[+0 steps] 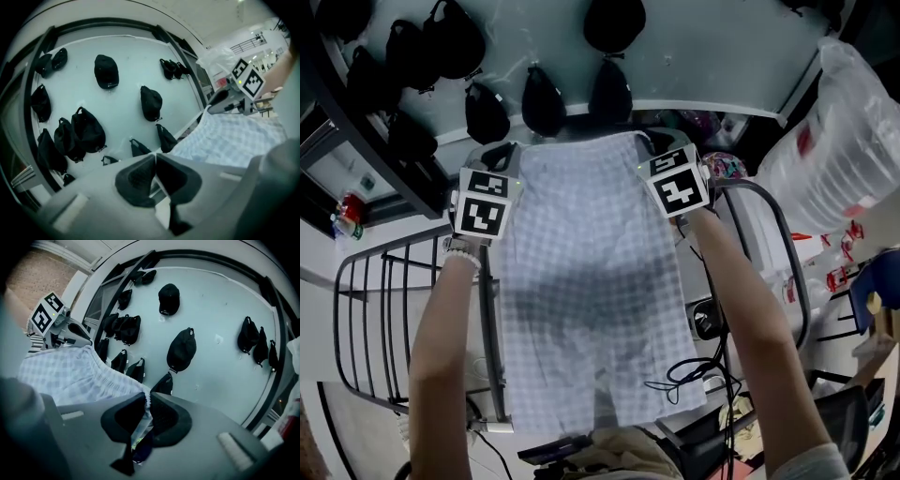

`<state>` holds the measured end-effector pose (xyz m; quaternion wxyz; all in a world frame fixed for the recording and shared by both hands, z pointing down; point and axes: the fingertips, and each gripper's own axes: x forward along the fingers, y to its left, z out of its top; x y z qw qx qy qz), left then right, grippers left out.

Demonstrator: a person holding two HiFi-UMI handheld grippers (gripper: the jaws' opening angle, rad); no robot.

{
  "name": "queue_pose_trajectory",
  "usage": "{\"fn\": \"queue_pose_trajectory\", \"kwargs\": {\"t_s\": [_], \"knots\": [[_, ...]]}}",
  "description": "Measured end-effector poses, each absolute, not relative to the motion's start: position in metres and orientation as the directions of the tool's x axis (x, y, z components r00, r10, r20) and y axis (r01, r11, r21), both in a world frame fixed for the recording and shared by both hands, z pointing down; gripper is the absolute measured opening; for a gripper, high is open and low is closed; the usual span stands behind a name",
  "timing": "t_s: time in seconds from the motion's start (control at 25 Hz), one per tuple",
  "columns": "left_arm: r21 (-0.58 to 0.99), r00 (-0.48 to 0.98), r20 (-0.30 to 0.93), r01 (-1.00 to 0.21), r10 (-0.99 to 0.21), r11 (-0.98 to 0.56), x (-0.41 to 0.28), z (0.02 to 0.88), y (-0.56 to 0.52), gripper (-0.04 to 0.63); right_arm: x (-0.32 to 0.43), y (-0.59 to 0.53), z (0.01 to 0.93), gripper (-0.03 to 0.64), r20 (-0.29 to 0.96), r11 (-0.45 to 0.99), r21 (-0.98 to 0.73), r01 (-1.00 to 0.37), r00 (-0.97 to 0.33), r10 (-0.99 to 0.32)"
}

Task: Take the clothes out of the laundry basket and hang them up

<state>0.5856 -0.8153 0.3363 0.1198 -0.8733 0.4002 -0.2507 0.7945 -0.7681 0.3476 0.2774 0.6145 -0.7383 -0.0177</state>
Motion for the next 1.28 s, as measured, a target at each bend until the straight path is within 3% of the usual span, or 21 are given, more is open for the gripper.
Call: {"fn": "queue_pose_trajectory", "kwargs": {"t_s": [0.44,0.68,0.92,1.12,1.28], "knots": [[-0.326,0.515,0.475,-0.650,-0.714,-0.686,0.580,0.426,-0.814,0.008,0.785,-0.767,0.431,0.037,0.545,0.343,0.313,-0.886,-0.128,-0.829],[-0.277,0.547,0.494,-0.637,-0.675,-0.719,0.582,0.432,-0.804,0.062,0.787,-0.765,0.431,0.121,0.530,0.328,0.253,-0.910,-0.153,-0.834],[-0.244,0.570,0.504,-0.627,-0.649,-0.740,0.580,0.431,-0.787,0.120,0.792,-0.748,0.418,0.135,0.495,0.283,0.201,-0.938,-0.151,-0.855],[-0.229,0.585,0.498,-0.623,-0.640,-0.748,0.571,0.425,-0.770,0.222,0.785,-0.728,0.401,0.135,0.458,0.264,0.179,-0.948,-0.158,-0.875],[-0.239,0.590,0.469,-0.631,-0.657,-0.738,0.560,0.411,-0.756,0.219,0.775,-0.708,0.386,0.135,0.422,0.251,0.157,-0.955,-0.165,-0.891]]}}
